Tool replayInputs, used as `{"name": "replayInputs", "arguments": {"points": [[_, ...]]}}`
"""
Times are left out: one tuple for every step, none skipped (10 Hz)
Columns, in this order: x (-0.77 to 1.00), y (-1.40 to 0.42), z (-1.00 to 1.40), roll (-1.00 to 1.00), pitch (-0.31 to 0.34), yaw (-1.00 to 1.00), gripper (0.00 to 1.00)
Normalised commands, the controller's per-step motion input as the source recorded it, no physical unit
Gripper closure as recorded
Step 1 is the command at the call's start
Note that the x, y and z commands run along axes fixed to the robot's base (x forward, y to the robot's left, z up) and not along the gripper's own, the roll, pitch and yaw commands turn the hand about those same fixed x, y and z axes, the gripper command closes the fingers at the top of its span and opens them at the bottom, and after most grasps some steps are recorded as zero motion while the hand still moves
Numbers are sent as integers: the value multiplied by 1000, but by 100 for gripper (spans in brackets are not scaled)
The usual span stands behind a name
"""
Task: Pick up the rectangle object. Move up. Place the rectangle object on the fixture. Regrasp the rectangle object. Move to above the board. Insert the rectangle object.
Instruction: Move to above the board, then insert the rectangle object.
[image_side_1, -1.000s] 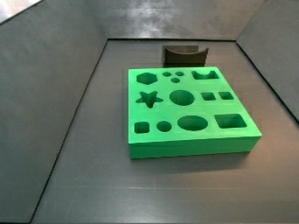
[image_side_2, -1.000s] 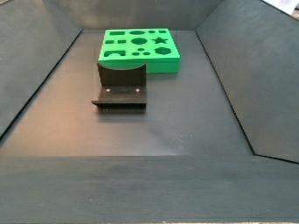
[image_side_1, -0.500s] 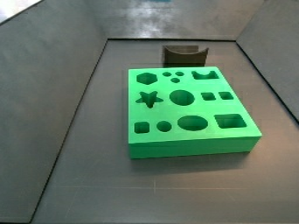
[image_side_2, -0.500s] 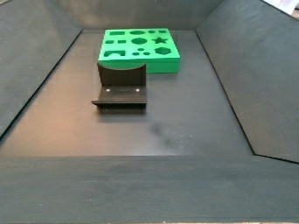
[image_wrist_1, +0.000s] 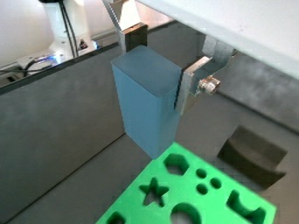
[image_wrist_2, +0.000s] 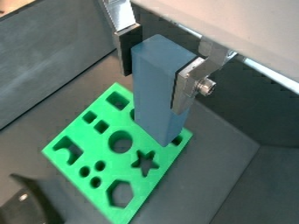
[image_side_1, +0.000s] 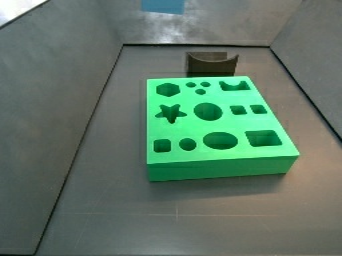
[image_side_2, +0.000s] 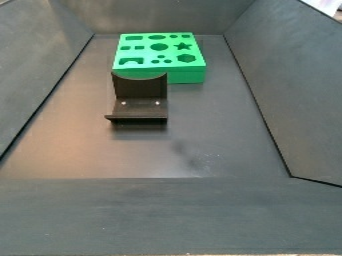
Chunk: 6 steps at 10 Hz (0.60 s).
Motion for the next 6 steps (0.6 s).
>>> {"name": "replayInputs", "arguments": {"points": [[-77,10,6,-362,-66,-24,100],[-58,12,2,-214,-48,-15,100],[-49,0,-49,0,0,-14,100],[89,0,-154,-43,0,240,100],[623,-163,-197,-63,44,603,100],[663,-220,-186,-79,70,563,100]]}}
